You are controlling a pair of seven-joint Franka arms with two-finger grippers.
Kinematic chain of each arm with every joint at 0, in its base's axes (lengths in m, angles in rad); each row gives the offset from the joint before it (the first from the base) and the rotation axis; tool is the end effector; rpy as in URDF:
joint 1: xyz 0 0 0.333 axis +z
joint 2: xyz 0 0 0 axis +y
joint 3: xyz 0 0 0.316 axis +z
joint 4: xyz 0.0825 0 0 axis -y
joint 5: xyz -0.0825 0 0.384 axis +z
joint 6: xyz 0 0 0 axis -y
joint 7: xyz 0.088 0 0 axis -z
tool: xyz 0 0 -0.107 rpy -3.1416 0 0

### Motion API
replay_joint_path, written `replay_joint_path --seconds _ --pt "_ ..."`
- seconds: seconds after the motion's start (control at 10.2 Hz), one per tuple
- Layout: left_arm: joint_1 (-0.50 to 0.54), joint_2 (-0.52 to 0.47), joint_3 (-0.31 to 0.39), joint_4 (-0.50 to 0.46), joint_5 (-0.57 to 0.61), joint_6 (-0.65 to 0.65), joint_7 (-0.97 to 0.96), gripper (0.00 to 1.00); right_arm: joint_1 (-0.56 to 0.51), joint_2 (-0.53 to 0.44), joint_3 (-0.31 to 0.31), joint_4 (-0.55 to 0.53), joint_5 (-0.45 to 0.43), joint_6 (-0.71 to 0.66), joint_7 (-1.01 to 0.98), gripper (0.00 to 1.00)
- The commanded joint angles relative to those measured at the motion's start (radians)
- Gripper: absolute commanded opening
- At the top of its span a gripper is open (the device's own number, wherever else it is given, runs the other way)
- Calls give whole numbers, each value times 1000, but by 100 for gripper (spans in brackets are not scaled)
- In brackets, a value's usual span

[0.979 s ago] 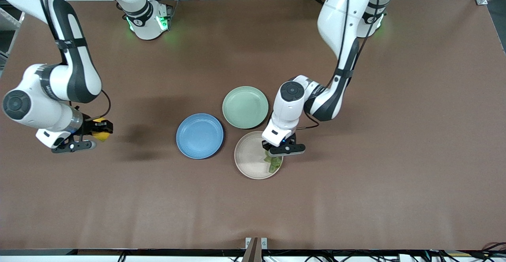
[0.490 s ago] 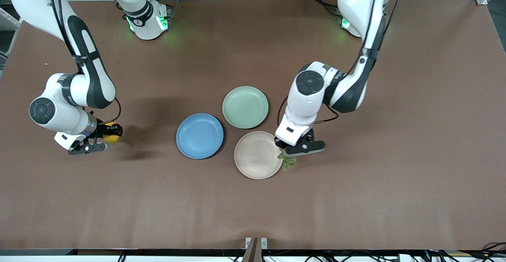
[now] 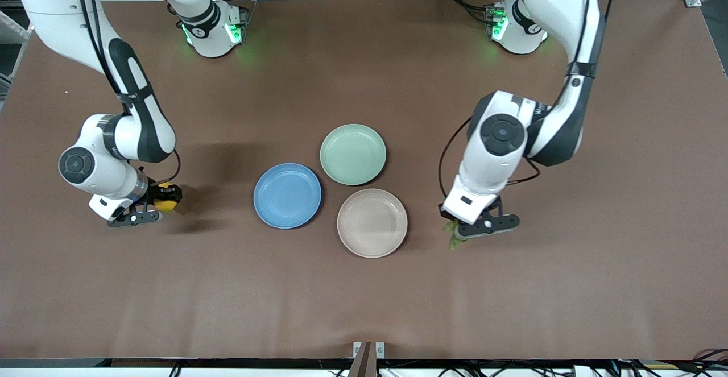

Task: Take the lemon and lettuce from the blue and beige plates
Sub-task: 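Carry the lemon beside the plates while the left gripper carries lettuce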

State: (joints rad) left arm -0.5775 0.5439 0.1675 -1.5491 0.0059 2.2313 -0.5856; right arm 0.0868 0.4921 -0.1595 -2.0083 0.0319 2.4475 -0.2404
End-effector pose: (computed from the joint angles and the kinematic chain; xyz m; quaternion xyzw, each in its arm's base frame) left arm 0.6436 -0.2997 0.3512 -0.9938 -0.0708 -0.0851 0.0046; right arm 0.5993 -0.0420 0.2062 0.9962 0.0797 -0.0271 0.0239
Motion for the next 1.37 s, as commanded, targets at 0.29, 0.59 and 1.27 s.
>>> replay_joint_path --seconds 0.29,0.59,1.27 --pt "123 -47 -11 -25 -24 -100 195 0 5 3 5 8 103 -4 1 100" --pt "181 -36 -11 -26 -26 -194 320 0 11 -71 2 39 103 -115 3 100" --pt "239 16 -11 -28 -73 -236 438 69 19 -282 0 57 88 -350 105 100"
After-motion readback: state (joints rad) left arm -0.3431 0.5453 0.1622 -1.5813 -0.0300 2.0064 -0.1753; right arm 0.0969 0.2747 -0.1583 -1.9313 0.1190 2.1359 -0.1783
